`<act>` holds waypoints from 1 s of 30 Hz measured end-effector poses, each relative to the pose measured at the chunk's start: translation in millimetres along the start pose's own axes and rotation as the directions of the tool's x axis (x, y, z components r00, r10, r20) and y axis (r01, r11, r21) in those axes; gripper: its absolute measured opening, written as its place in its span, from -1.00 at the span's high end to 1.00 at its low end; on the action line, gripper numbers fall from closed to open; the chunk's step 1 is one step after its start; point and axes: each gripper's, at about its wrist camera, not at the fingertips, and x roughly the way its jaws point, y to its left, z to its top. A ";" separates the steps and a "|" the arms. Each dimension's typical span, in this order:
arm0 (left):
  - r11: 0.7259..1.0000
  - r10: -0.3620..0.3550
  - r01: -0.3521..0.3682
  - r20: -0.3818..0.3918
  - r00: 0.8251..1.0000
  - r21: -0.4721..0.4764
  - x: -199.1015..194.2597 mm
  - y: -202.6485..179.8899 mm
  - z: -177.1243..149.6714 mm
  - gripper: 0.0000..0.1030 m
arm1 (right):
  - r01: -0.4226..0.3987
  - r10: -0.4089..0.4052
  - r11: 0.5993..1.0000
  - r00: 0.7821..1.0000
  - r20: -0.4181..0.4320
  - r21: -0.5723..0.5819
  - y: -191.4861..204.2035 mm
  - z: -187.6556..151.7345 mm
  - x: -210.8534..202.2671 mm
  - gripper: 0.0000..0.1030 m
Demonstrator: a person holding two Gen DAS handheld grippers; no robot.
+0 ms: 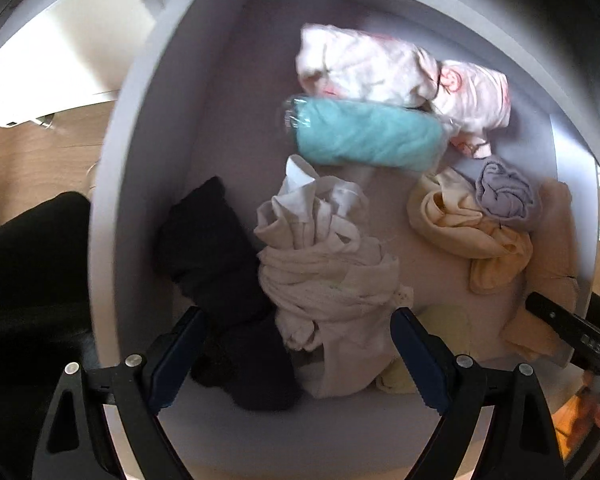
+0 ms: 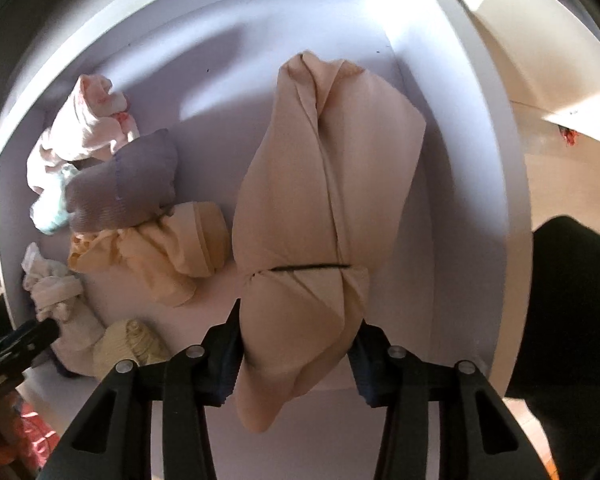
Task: Organize soft objects
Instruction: 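Lift the beige rolled garment out of the drawer with the right gripper toward the tray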
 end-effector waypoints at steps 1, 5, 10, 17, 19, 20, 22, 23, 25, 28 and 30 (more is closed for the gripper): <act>1.000 -0.001 0.001 0.001 1.000 0.010 2.1 -2.4 -0.4 -0.82 | -0.001 0.001 1.000 1.000 0.003 -0.003 -0.6 -2.5 -3.4 0.11; 1.000 0.004 -0.004 0.000 1.000 0.027 8.7 -6.4 -0.4 -0.88 | -0.011 0.011 1.000 1.000 0.019 -0.005 -1.5 -10.5 -17.0 0.12; 0.999 0.001 -0.001 0.005 1.000 0.033 16.3 -6.5 4.3 -0.91 | -0.043 0.044 0.999 0.997 0.056 -0.015 -1.6 -22.4 -43.2 0.12; 0.999 -0.050 0.050 0.028 0.998 -0.001 10.0 -8.3 9.5 -0.91 | -0.078 0.082 0.996 0.987 0.136 -0.038 -2.9 -32.2 -94.5 0.15; 0.997 -0.074 0.075 0.024 0.997 -0.021 8.2 -5.9 8.1 -0.93 | -0.093 0.098 0.995 0.983 0.158 -0.042 -5.9 -34.0 -112.2 0.17; 0.997 -0.076 0.077 0.021 0.997 -0.024 8.7 -5.1 7.8 -0.94 | -0.099 0.105 0.994 0.981 0.165 -0.042 -6.1 -31.2 -116.3 0.18; 0.998 -0.062 0.062 0.011 0.998 -0.014 10.8 -4.1 7.7 -0.94 | -0.117 0.124 0.992 0.975 0.182 -0.044 -9.1 -31.9 -130.3 0.21; 0.999 -0.053 0.053 0.006 0.999 -0.007 12.5 -3.7 6.5 -0.95 | -0.131 0.137 0.990 0.972 0.190 -0.045 -10.6 -33.1 -138.1 0.22; 0.999 -0.044 0.044 0.002 0.999 0.006 18.1 -8.9 6.6 -0.95 | -0.155 0.160 0.987 0.967 0.200 -0.043 -12.2 -34.9 -151.1 0.24; 0.999 -0.039 0.039 0.002 0.999 0.018 18.8 -11.1 6.2 -0.96 | -0.177 0.185 0.983 0.956 0.230 -0.054 -15.9 -37.2 -175.5 0.25; 0.999 -0.031 0.031 0.002 1.000 0.030 19.2 -15.0 5.9 -0.96 | -0.183 0.195 0.981 0.945 0.261 -0.068 -13.9 -39.6 -193.9 0.25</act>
